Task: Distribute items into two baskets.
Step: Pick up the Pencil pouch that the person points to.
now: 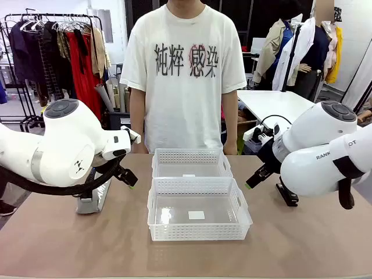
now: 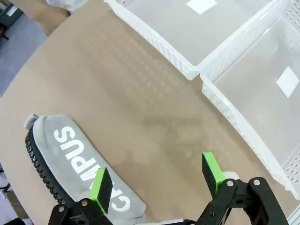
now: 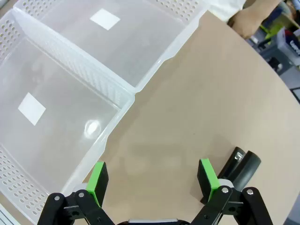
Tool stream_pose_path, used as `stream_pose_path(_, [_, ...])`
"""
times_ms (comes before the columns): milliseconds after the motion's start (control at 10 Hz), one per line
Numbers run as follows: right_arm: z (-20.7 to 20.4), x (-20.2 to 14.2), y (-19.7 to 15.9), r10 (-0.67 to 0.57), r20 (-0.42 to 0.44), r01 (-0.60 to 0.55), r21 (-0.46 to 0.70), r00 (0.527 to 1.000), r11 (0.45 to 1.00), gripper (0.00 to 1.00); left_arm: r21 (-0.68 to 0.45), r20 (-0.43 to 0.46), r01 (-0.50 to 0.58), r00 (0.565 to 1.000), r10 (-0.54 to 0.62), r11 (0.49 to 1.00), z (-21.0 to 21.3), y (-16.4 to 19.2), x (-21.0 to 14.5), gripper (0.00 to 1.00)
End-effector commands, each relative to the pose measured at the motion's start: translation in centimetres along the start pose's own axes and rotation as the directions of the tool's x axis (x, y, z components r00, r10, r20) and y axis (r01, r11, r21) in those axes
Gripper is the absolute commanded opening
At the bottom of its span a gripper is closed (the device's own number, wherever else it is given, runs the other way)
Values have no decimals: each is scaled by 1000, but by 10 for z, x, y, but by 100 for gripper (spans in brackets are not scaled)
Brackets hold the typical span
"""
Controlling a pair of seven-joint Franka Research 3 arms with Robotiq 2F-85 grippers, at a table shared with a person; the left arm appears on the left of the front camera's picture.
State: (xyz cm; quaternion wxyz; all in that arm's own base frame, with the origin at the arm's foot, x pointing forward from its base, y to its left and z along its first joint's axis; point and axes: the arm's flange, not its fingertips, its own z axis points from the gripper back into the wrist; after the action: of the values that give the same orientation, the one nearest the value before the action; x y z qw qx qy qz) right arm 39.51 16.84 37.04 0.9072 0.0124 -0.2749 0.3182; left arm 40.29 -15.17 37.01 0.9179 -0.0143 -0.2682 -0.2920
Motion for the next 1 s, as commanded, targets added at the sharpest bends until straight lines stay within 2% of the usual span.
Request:
stream_pose_path(0, [0, 0, 0, 0, 0, 0, 0, 1000, 1000, 100, 0, 0, 0, 1000, 0, 1000, 0, 0, 0, 100])
stream_pose_path(900, [0, 0, 0, 0, 0, 0, 0, 1000, 1000, 100, 0, 0, 0, 1000, 0, 1000, 0, 0, 0, 100])
